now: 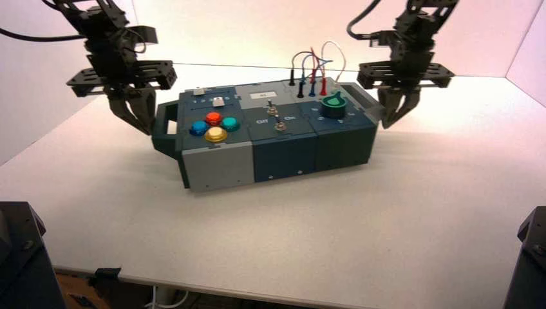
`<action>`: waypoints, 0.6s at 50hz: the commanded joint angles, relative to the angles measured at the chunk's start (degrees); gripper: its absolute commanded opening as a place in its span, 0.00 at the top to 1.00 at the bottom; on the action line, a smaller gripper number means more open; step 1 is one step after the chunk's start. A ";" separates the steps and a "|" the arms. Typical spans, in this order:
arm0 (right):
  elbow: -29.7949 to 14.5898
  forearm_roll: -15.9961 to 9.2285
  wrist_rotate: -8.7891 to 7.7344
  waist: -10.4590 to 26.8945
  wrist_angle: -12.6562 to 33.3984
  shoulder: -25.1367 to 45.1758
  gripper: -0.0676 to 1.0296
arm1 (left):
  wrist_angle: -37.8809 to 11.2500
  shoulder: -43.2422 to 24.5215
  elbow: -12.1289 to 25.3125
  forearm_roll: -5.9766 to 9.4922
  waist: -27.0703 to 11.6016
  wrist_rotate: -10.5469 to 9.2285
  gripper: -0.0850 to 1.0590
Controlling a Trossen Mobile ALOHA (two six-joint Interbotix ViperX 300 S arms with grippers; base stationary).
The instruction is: Move the box to the left.
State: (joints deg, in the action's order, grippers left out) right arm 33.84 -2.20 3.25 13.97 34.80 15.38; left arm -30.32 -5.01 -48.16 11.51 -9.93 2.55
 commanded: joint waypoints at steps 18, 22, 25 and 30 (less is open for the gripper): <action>-9.76 -1.41 -0.09 9.93 3.52 3.08 0.96 | -1.41 3.78 1.14 0.09 3.78 0.18 0.95; -11.07 -1.67 -0.09 11.07 4.22 3.87 0.96 | -1.41 4.13 0.70 0.00 4.39 0.18 0.95; -11.87 -1.93 -0.09 11.69 4.66 4.39 0.96 | -1.32 4.39 0.53 0.00 4.83 0.18 0.95; -13.18 -2.20 -0.09 13.10 5.36 5.36 0.96 | -1.32 5.01 0.26 0.00 5.71 0.18 0.95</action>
State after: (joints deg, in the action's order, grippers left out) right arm 23.47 -2.20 3.25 19.78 40.17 21.27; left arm -31.99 -2.29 -48.43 11.07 -3.60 2.55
